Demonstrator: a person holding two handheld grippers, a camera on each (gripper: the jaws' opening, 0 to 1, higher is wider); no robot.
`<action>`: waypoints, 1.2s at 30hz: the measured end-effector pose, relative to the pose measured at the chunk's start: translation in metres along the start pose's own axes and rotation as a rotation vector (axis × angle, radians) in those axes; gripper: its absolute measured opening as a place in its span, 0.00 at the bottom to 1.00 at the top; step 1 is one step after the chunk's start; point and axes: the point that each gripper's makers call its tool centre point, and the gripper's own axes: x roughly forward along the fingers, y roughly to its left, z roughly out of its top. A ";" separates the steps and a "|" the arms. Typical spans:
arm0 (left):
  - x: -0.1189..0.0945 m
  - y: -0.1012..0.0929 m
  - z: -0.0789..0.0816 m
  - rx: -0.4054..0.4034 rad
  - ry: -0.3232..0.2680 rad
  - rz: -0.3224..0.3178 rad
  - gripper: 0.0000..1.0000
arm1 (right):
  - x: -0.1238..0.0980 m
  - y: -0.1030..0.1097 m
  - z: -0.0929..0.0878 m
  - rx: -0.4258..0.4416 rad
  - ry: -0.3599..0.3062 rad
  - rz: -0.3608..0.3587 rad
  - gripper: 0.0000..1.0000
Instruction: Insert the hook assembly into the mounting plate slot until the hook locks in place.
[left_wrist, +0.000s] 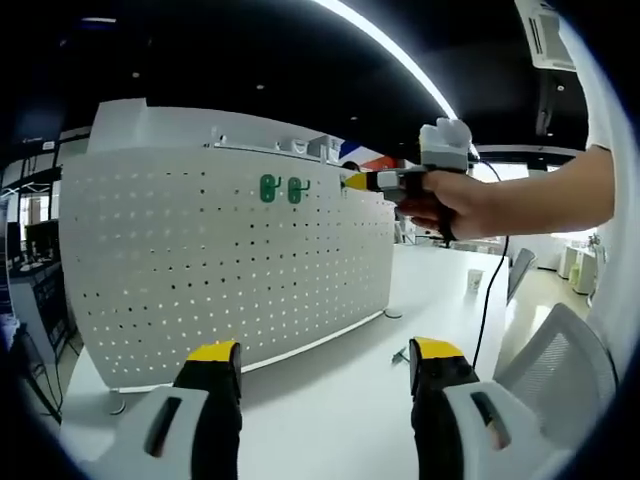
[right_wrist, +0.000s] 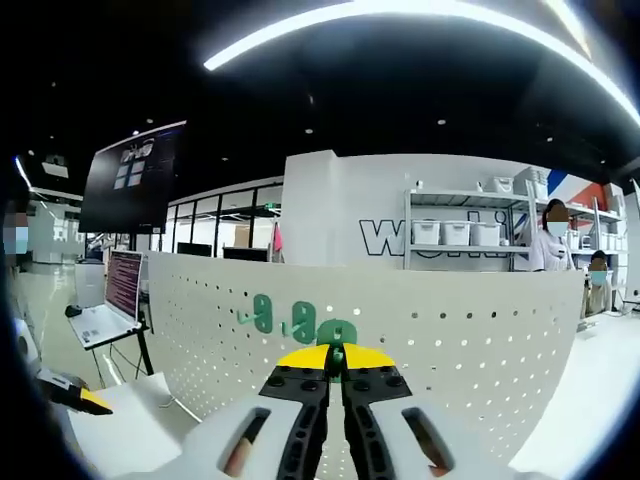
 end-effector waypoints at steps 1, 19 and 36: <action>-0.002 0.001 0.000 -0.001 -0.001 0.004 0.70 | 0.002 -0.001 0.000 -0.006 -0.002 -0.004 0.01; -0.014 0.007 -0.007 -0.021 -0.007 0.034 0.72 | 0.030 -0.008 0.001 -0.041 -0.024 -0.021 0.01; -0.017 0.012 -0.010 -0.030 0.001 0.057 0.71 | 0.048 -0.009 0.002 -0.048 -0.038 -0.036 0.01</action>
